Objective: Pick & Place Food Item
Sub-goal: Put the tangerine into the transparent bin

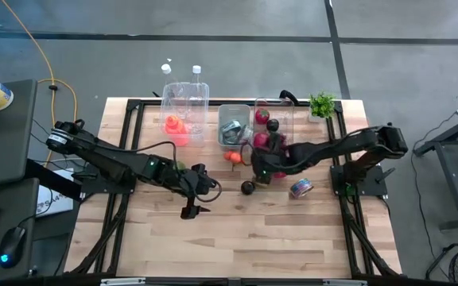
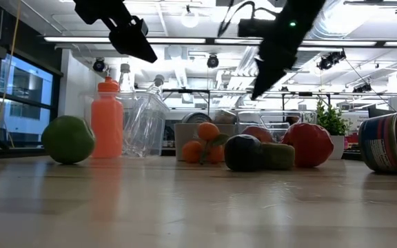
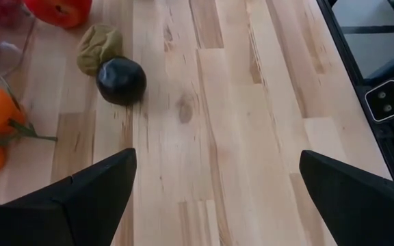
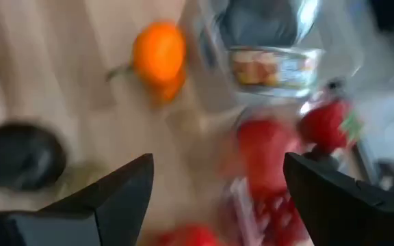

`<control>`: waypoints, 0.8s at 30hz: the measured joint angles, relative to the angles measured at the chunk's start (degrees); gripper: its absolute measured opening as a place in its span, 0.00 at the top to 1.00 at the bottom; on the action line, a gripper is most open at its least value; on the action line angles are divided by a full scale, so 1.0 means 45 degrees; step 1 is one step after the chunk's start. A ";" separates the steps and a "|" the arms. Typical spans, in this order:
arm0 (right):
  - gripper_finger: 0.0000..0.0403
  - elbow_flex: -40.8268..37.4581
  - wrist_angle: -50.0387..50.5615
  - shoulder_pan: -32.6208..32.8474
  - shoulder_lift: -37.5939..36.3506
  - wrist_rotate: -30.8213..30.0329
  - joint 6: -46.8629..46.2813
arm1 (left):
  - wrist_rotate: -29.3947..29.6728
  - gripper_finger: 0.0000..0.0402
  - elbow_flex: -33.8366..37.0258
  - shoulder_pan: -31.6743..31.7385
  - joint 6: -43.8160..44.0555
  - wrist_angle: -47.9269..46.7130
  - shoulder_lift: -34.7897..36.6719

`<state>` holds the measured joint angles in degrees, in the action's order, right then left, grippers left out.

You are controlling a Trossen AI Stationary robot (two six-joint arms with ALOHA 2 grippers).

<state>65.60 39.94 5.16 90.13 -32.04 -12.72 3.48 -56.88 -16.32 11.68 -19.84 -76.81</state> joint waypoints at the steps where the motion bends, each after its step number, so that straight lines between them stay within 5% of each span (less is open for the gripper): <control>1: 0.22 -0.0005 0.0417 0.0094 0.0000 0.0132 -0.0306 | 0.0002 0.00 0.0000 0.0000 0.0050 -0.0009 -0.0001; 12: 0.22 -0.0010 0.3491 0.0952 -0.0415 0.0007 -0.2767 | 0.0002 0.00 0.0000 0.0000 0.0087 -0.0402 -0.0002; 24: 0.22 -0.0036 0.8034 0.4622 -0.2580 -0.2172 -0.8698 | 0.0002 0.00 0.0000 0.0000 0.0481 -0.0528 -0.0002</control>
<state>65.44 76.09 25.95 78.52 -41.82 -51.86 3.49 -56.88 -16.32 13.85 -22.22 -76.82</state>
